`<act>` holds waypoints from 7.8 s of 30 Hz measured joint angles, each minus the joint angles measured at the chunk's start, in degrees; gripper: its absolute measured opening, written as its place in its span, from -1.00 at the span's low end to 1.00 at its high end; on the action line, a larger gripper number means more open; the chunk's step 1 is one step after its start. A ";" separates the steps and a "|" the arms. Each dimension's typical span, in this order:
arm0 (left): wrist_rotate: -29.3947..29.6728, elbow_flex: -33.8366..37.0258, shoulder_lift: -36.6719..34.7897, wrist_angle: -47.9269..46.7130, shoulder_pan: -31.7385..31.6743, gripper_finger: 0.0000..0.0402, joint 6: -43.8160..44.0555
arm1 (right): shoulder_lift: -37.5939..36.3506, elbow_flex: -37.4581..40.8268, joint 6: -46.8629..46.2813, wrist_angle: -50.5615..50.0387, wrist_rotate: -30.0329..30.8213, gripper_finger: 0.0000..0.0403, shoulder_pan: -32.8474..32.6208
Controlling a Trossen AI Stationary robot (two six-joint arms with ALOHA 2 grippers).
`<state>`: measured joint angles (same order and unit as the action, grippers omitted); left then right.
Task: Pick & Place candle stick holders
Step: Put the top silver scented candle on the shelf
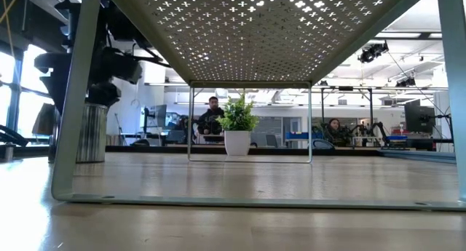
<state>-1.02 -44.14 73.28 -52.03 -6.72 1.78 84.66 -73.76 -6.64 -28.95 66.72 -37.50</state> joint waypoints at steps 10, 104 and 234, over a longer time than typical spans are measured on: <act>0.08 0.00 0.00 0.07 0.00 0.99 0.00 | 0.00 0.00 0.04 0.00 -0.02 0.38 0.00; 1.88 -0.04 -0.04 -0.99 0.00 0.73 6.52 | 0.00 0.00 1.91 -0.22 -0.37 0.38 0.02; 7.12 -25.18 -0.04 -24.34 11.96 0.73 16.49 | 0.00 0.00 2.68 3.06 -40.74 0.93 2.34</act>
<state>6.11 -69.32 73.23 -76.37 5.24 18.27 84.66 -73.76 -3.96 -25.89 25.98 -35.16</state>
